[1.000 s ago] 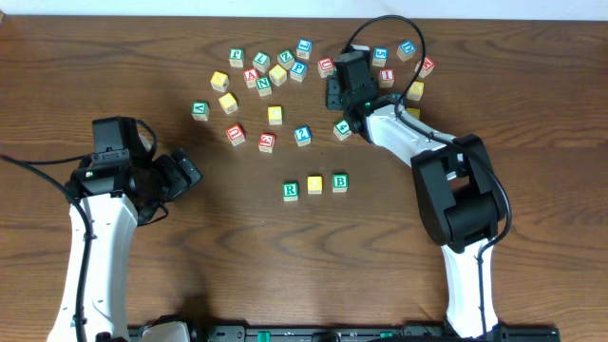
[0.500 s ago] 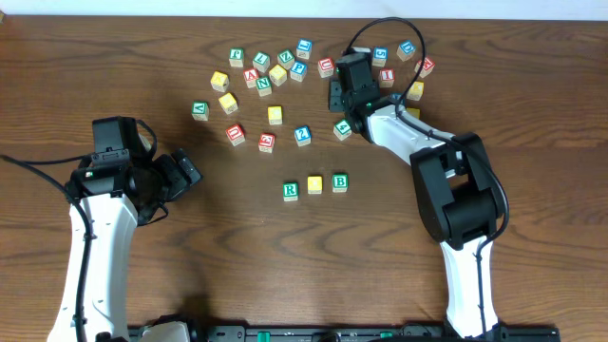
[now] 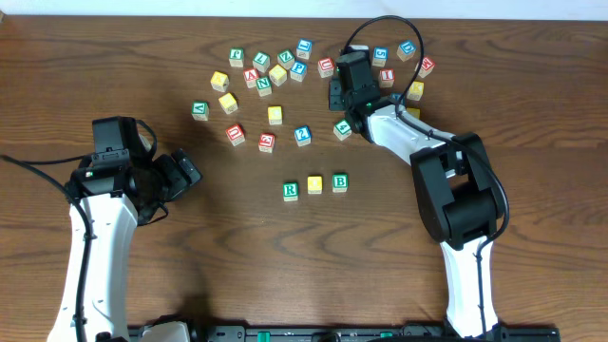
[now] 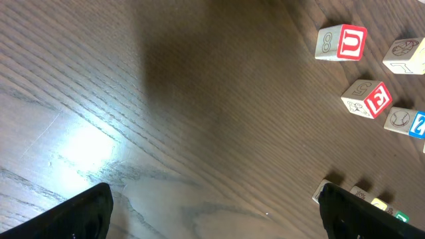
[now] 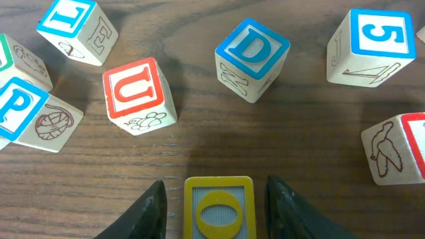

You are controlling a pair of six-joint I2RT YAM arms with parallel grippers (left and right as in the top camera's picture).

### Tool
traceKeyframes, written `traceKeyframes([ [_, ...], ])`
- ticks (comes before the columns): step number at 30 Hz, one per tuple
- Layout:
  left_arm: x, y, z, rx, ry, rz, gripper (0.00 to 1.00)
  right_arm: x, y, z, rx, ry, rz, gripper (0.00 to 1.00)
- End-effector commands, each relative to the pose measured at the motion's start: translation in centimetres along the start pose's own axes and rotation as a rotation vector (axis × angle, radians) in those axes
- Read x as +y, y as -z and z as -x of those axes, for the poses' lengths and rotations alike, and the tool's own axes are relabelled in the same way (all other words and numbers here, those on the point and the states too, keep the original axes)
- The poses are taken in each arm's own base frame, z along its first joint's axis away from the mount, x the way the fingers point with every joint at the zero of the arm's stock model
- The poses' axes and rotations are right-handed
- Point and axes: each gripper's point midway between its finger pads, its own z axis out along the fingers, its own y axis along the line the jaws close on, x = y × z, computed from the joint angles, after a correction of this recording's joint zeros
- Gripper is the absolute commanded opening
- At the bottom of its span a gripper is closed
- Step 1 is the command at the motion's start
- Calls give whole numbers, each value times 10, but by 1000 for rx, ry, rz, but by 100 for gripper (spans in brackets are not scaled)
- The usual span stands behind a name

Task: Spell out ROBOT
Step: 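Grasp the second yellow O block with the right gripper and lift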

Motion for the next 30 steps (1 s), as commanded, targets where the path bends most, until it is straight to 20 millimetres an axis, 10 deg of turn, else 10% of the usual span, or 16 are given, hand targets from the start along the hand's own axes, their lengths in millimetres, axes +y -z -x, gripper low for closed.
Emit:
traceKeyframes([
  [1,2,2,3,-15,6,9,98,-8,-8,-7,14,8,-27,43],
  [30,2,2,3,-14,6,9,97,-1,-7,4,-22,-28,5,25],
])
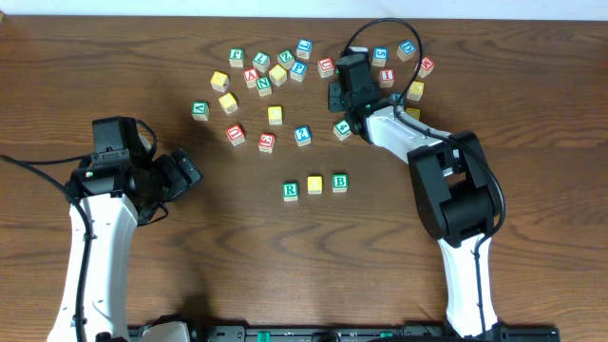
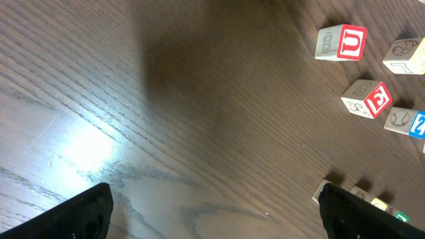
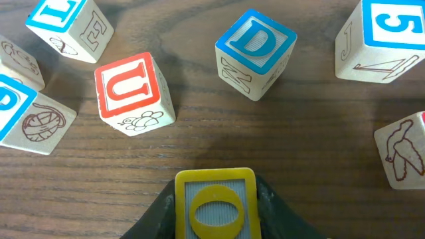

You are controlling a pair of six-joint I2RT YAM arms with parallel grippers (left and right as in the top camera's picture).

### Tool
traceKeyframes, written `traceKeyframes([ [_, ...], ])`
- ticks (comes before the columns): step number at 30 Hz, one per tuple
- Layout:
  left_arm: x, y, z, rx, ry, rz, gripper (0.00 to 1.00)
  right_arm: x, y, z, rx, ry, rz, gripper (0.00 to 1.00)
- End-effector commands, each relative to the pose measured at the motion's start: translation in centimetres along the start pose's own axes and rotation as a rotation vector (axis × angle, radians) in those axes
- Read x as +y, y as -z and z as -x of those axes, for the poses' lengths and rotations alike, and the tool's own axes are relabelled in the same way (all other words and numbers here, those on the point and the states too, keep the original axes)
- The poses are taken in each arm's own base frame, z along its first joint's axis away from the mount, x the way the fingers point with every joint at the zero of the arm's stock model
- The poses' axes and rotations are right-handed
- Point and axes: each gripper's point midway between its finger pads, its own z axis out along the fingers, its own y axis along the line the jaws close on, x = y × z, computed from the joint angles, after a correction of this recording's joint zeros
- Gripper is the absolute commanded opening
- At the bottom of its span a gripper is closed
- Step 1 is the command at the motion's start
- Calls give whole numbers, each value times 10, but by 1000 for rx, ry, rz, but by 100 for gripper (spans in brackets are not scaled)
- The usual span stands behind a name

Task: Spell out ROBOT
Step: 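Grasp the second yellow O block with the right gripper and lift, then carry the yellow O block right of the B block and lower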

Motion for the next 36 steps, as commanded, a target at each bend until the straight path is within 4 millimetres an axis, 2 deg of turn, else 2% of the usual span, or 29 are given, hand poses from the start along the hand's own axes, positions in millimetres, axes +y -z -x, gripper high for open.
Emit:
traceKeyframes([
  [1,2,2,3,-14,6,9,97,-1,2,11,-22,-19,0,24],
  [6,2,2,3,-15,6,9,98,1,10,21,-40,-23,9,26],
  [11,2,2,3,-14,6,9,98,13,35,46,-67,-29,68,25],
  [17,2,2,3,-14,6,9,97,15,84,84,-113,-36,85,24],
  [22,2,2,3,-14,6,9,98,11,130,93,-74,-29,76,20],
  [26,2,2,3,-14,6,9,98,9,164,86,-11,-7,66,20],
  [30,2,2,3,-14,6,9,97,3,194,62,102,27,43,21],
  [34,2,2,3,-14,7,9,97,4,218,10,329,63,72,21],
  [36,2,2,3,-14,6,9,97,4,223,-13,418,74,78,15],
])
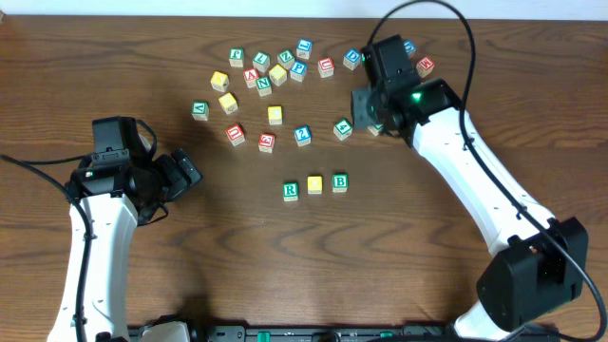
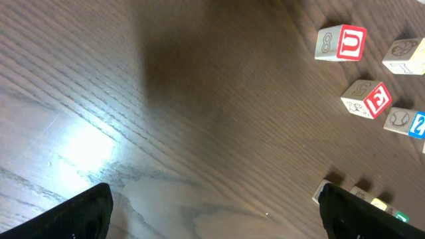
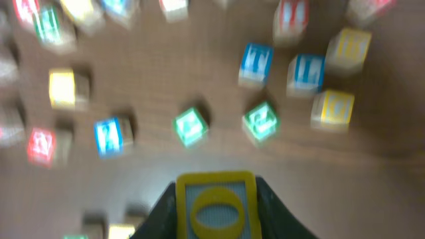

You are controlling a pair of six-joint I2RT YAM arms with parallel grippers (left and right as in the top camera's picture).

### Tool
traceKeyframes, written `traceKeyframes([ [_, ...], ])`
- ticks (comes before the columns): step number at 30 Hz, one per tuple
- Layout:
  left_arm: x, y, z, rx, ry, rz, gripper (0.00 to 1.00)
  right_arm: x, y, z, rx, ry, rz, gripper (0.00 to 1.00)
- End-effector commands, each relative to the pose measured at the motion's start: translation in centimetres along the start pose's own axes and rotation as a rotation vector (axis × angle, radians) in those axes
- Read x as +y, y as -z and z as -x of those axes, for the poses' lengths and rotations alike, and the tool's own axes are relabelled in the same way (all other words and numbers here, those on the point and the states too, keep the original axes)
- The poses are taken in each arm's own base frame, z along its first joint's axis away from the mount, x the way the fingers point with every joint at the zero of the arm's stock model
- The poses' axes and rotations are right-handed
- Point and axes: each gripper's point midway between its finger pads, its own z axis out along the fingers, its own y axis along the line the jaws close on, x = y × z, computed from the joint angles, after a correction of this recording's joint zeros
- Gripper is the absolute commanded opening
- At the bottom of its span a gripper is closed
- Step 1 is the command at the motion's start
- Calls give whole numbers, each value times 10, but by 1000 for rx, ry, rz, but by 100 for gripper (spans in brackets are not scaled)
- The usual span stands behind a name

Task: Spell out ROBOT
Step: 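Carry the yellow O block right of the B block and lower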

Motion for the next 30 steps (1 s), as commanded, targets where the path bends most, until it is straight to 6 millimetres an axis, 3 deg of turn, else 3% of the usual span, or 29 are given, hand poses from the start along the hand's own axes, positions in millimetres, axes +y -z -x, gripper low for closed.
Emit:
traceKeyframes([
  [1,2,2,3,-14,7,9,98,15,3,-30,110,16,60,14],
  [6,2,2,3,-13,7,9,98,13,-16,-74,221,46,24,22],
  [11,2,2,3,-13,7,9,98,5,-40,-102,253,5,-4,23],
  [20,2,2,3,-13,7,9,98,-2,-80,-126,191,-19,-1,28],
  [30,2,2,3,-13,7,9,98,-6,-90,-153,229,-41,-5,25],
])
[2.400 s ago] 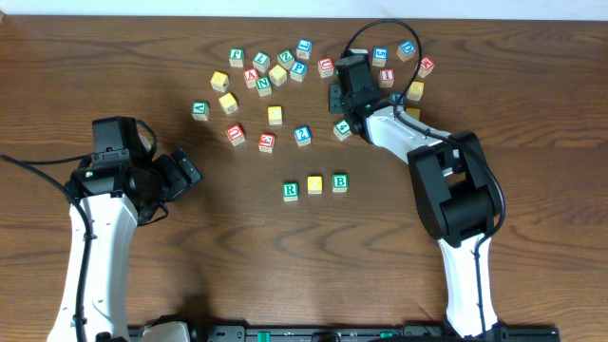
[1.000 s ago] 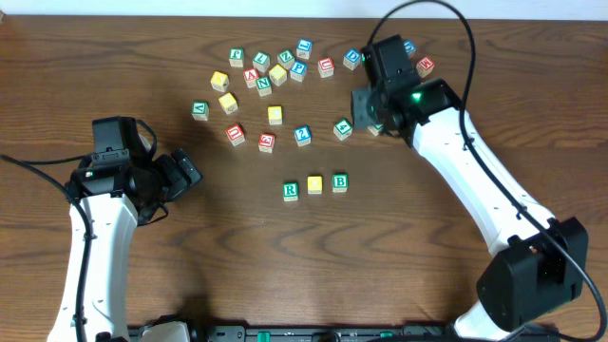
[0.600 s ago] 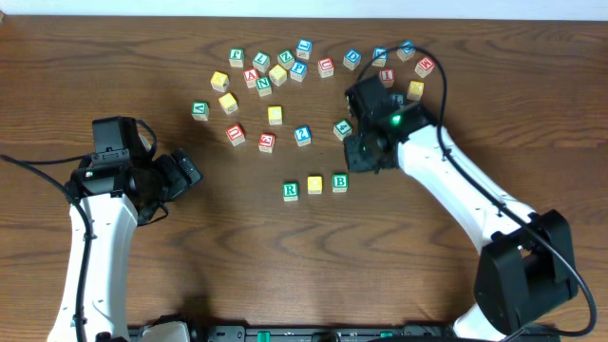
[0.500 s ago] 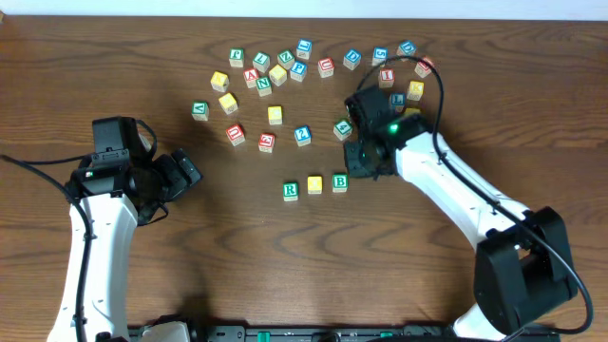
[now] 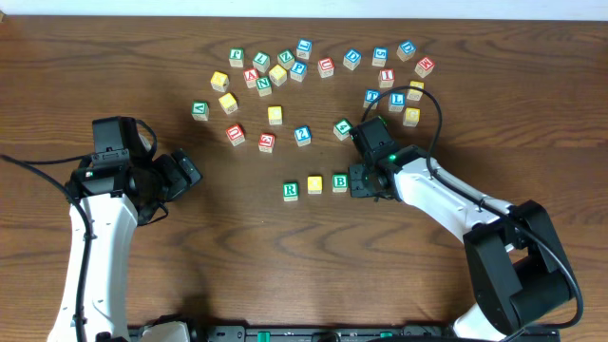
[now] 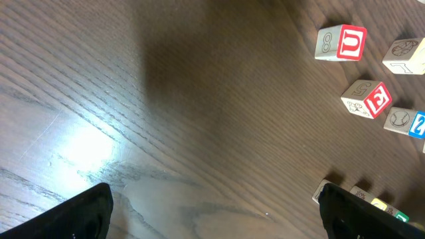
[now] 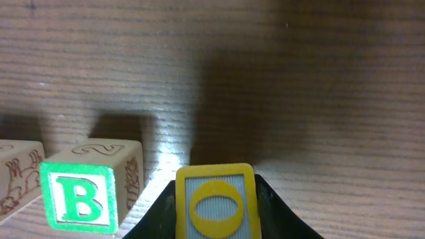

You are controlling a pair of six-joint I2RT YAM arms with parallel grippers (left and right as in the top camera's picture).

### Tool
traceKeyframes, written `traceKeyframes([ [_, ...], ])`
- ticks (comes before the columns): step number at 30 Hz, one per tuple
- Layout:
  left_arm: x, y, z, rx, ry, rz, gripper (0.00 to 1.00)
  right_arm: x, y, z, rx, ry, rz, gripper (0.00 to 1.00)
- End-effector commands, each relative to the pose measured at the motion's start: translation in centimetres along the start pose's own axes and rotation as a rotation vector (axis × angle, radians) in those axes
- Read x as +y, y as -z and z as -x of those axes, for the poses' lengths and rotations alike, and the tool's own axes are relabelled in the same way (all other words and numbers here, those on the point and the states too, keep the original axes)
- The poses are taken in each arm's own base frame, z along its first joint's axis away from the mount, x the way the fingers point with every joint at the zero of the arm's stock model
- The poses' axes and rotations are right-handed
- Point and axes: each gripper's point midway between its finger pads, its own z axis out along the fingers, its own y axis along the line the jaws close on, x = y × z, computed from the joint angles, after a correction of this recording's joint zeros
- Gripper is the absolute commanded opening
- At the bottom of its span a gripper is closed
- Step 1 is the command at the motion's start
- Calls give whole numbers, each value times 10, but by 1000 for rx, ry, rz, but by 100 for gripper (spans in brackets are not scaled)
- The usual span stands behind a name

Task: Spell out ROBOT
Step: 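Carry the yellow O block right of the B block and lower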

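Observation:
A row of blocks lies mid-table: green R block (image 5: 291,191), a yellow block (image 5: 314,185) and green B block (image 5: 339,182). My right gripper (image 5: 365,180) is just right of the B, shut on the yellow O block (image 7: 215,202). In the right wrist view the B block (image 7: 83,195) stands close at the O's left, and whether the O rests on the wood cannot be told. My left gripper (image 6: 212,212) is open over bare wood at the table's left, nothing between its fingers.
Several loose letter blocks are scattered along the table's far side (image 5: 275,71), with a cluster (image 5: 394,95) behind my right arm. A red U block (image 6: 342,43) and other blocks (image 6: 367,98) show at the right of the left wrist view.
My right gripper has moved with the O block from above the far right cluster down to just right of the green B block. The left arm has not moved.
My right gripper stood open around the yellow O block among the far blocks. Then it was shut on the block. Later it held the block high above the table, and now holds it beside the B at the row's right end. My left gripper stayed open.

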Motion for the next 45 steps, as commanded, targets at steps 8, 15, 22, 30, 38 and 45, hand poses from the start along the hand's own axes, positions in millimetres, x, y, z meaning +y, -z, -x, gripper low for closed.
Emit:
traceKeyframes([
  [8,2,2,3,-15,6,9,97,4,-2,0,-25,-12,7,29],
  [15,2,2,3,-14,6,9,97,-2,-1,6,-53,-33,-25,25],
  [22,1,2,4,-17,6,7,97,-1,-1,5,-52,-54,-24,30],
  [30,2,2,3,-15,6,9,98,6,-1,1,-27,-64,15,40],
  [38,2,2,3,-14,7,9,97,5,-1,1,-31,-64,12,28],
  [45,2,2,3,-14,6,9,98,1,-1,10,-66,-74,-1,28],
])
